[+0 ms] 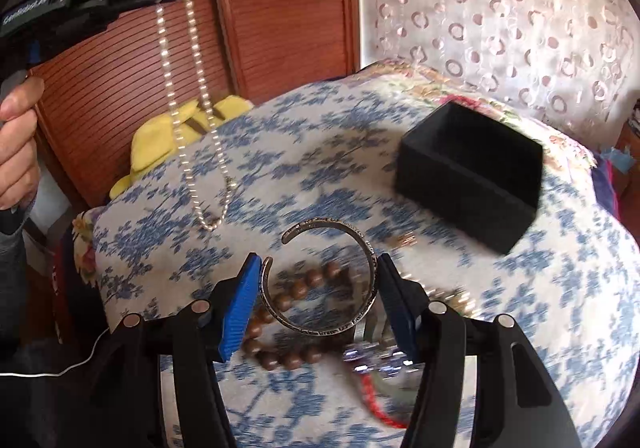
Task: Organize jewelry
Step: 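Grasp the silver bangle with the right gripper and lift it, then lower the silver bangle into the black box and open the right gripper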
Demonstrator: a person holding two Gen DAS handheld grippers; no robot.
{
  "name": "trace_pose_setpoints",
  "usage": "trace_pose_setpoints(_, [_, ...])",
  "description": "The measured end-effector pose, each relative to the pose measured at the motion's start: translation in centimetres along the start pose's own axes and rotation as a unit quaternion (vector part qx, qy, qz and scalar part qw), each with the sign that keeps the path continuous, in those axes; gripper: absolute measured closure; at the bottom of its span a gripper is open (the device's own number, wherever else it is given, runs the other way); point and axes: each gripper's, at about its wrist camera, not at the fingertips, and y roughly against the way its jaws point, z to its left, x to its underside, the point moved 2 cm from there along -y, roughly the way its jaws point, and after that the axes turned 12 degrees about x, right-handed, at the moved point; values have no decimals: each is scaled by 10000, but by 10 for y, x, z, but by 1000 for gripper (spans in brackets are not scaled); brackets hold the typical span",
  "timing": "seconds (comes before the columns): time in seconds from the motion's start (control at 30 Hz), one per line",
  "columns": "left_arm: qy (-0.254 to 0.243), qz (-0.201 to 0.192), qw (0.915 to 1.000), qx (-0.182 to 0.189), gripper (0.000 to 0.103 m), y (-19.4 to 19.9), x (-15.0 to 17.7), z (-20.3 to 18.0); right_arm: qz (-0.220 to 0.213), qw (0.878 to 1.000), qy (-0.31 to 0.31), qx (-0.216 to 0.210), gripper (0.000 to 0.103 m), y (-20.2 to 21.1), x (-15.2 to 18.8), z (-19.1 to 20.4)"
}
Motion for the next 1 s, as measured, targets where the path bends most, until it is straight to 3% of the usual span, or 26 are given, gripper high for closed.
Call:
trace_pose_setpoints(0.23, [-170, -152, 9997, 9, 99, -11, -30, -10, -178, 9990, -160, 366, 42, -1, -24, -53])
trace_pose_setpoints(0.5, [-386, -276, 9989, -39, 99, -32, -70, -17, -152, 9963, -473, 697, 42, -29, -48, -117])
trace_pose_setpoints(1.0, [-534, -159, 9984, -72, 99, -94, -106, -26, -83, 9982, -432, 398, 38, -58, -61, -133])
